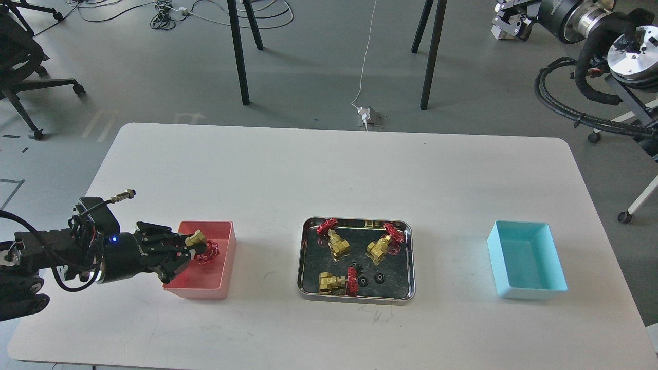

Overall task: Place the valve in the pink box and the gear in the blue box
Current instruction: 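Lower the valve into the pink box and open the left gripper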

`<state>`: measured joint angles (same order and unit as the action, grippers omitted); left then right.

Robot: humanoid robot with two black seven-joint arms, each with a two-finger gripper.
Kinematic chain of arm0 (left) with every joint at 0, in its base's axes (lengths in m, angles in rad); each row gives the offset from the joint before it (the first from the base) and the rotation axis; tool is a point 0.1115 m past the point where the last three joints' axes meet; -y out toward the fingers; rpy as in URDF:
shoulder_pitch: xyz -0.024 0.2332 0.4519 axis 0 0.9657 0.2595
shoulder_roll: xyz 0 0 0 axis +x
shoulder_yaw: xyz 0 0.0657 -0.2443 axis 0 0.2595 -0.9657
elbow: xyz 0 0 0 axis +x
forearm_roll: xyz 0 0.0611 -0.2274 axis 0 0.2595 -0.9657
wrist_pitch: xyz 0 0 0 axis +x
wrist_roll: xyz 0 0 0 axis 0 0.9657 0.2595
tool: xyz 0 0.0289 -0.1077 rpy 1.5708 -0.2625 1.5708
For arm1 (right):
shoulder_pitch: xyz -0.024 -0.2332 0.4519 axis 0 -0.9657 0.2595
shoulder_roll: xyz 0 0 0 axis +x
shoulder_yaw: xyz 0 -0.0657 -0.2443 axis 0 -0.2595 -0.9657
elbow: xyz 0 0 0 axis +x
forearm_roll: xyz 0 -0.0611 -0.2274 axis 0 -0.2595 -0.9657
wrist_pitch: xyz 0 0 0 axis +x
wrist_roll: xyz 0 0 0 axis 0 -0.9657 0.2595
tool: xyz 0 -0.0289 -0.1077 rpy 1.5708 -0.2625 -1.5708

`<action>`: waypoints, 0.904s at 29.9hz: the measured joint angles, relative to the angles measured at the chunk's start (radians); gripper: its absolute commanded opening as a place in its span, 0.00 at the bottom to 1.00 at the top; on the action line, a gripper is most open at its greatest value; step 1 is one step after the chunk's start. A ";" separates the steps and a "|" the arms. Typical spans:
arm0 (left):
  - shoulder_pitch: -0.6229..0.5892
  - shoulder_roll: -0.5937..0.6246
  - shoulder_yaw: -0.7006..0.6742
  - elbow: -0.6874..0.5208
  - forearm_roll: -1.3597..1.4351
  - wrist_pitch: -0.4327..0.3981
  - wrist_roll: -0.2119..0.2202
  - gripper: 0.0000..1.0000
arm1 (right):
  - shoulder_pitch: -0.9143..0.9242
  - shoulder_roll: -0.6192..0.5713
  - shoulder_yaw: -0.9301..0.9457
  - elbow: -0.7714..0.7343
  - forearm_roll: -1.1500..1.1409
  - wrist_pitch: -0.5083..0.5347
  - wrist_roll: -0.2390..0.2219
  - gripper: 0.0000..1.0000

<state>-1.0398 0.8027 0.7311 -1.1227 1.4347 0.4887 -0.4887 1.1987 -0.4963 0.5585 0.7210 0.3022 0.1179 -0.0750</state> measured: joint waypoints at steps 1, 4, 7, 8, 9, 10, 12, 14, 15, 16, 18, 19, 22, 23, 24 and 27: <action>0.003 -0.003 0.000 0.001 -0.001 0.000 0.000 0.21 | -0.001 0.000 0.001 0.000 0.000 0.000 0.000 1.00; 0.009 -0.013 -0.001 0.017 -0.005 0.000 0.000 0.24 | -0.007 -0.001 0.002 0.002 0.000 0.000 0.000 1.00; 0.018 -0.036 -0.001 0.050 -0.007 0.000 0.000 0.29 | -0.013 -0.002 0.003 0.003 0.000 0.000 0.000 1.00; 0.022 -0.041 -0.001 0.061 -0.007 0.000 0.000 0.30 | -0.014 -0.002 0.003 0.003 0.000 0.000 0.000 1.00; 0.024 -0.043 -0.001 0.068 -0.007 0.000 0.000 0.32 | -0.015 -0.002 0.003 0.003 0.000 0.000 0.000 1.00; 0.026 -0.045 -0.001 0.073 -0.007 0.000 0.000 0.32 | -0.017 -0.002 0.003 0.003 0.000 0.000 0.000 1.00; 0.027 -0.046 -0.001 0.077 -0.007 0.000 0.000 0.36 | -0.018 -0.002 0.004 0.003 0.000 0.000 0.000 1.00; 0.027 -0.046 -0.005 0.077 -0.005 0.000 0.000 0.40 | -0.020 -0.002 0.005 0.003 0.000 0.000 0.000 1.00; 0.028 -0.046 -0.009 0.077 -0.004 0.000 0.000 0.41 | -0.021 -0.002 0.005 0.003 0.000 0.000 0.000 1.00; 0.028 -0.046 -0.014 0.075 -0.003 0.000 0.000 0.43 | -0.021 -0.002 0.005 0.003 0.000 0.000 0.000 1.00; 0.029 -0.043 -0.025 0.068 -0.002 0.000 0.000 0.47 | -0.022 -0.002 0.005 0.003 0.000 0.000 0.000 1.00; 0.029 -0.040 -0.030 0.064 -0.002 0.000 0.000 0.50 | -0.022 -0.002 0.005 0.003 0.000 0.000 0.000 1.00; 0.027 -0.026 -0.054 0.036 0.000 0.000 0.000 0.60 | -0.022 -0.004 0.005 0.003 0.000 0.000 0.000 1.00; 0.024 -0.015 -0.075 0.019 -0.001 0.000 0.000 0.61 | -0.022 -0.005 0.005 0.004 0.000 0.000 0.000 1.00; 0.022 0.000 -0.099 0.001 -0.002 0.000 0.000 0.62 | -0.022 -0.005 0.005 0.005 0.000 0.000 0.000 1.00; 0.021 0.059 -0.226 -0.088 -0.014 0.000 0.000 0.63 | -0.022 -0.008 -0.003 0.009 -0.005 0.011 0.001 1.00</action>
<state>-1.0183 0.8621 0.5050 -1.2111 1.4210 0.4886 -0.4886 1.1765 -0.5038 0.5555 0.7296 0.2968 0.1287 -0.0739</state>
